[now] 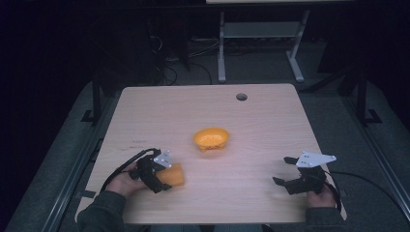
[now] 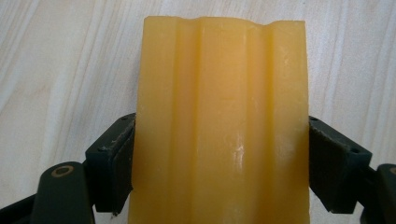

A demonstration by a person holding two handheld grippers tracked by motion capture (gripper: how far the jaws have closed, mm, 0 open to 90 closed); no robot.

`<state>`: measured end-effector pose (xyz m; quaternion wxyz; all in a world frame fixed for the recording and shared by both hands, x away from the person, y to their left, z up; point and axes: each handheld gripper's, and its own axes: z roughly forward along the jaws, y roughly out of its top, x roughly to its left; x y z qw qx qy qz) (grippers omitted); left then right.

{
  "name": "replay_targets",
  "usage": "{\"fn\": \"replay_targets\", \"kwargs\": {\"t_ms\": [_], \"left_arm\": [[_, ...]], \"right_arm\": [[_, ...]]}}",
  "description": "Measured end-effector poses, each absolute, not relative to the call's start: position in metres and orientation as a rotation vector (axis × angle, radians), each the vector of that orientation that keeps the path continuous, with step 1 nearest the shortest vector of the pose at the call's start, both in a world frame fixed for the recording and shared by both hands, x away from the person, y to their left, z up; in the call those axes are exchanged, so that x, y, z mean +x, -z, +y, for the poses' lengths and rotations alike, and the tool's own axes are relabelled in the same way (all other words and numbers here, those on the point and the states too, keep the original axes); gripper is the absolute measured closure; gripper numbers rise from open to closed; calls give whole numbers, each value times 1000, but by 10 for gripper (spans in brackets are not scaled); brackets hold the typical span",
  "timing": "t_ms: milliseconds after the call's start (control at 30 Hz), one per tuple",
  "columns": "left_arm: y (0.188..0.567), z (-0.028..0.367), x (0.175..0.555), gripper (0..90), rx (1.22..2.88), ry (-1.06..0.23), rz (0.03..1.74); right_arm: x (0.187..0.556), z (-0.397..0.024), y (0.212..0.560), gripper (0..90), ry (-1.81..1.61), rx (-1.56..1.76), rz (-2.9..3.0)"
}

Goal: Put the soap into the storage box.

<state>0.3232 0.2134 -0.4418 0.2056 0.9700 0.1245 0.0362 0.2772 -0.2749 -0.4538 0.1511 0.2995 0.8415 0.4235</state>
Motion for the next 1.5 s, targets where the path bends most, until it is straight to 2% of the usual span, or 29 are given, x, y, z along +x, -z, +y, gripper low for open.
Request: {"fn": "replay_targets", "kwargs": {"t_ms": [533, 1500], "left_arm": [[426, 218, 322, 207, 2661, -124, 349], [389, 201, 353, 209, 2644, -129, 266]], "right_arm": [[277, -278, 454, 135, -1229, 869, 2403], [278, -282, 455, 135, -1262, 895, 2388]]}}
